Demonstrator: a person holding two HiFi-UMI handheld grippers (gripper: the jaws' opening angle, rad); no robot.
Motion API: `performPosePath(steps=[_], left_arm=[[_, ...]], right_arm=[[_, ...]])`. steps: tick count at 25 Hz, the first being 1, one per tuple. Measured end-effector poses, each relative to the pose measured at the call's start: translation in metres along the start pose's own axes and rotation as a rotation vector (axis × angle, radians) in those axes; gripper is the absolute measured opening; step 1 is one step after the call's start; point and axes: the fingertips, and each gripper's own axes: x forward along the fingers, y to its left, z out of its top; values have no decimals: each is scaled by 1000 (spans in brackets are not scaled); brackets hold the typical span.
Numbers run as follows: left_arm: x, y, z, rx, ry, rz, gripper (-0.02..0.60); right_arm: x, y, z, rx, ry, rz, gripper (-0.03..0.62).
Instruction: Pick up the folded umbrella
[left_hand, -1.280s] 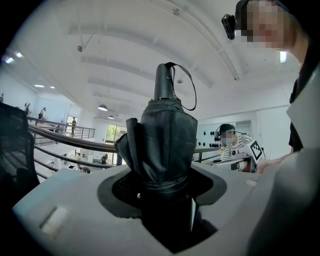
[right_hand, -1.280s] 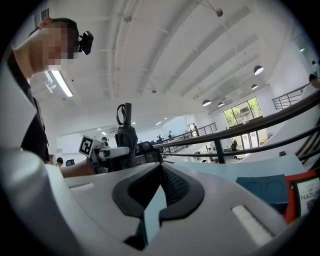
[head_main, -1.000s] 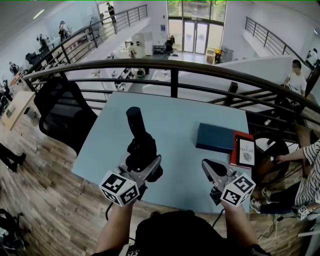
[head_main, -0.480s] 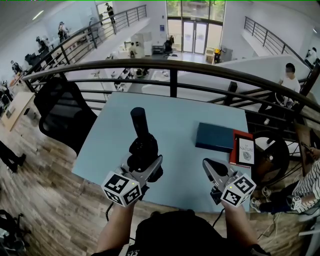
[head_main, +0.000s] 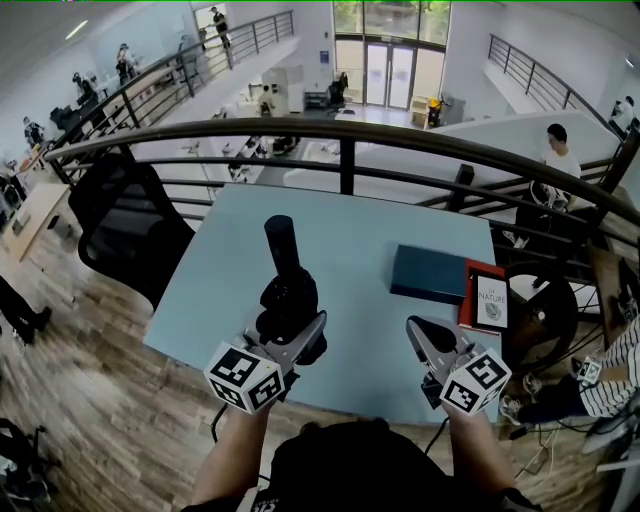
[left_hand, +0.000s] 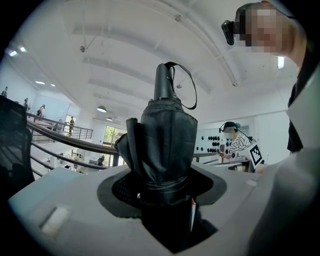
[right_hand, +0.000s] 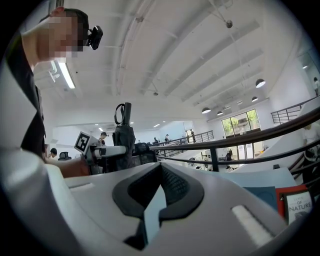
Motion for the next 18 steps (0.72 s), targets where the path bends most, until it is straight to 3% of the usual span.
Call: performPosePath(steps=[18], left_arm=[[-4, 2, -3, -2, 18, 16, 270]], right_arm=[[1, 5, -3, 11, 9, 16, -2]])
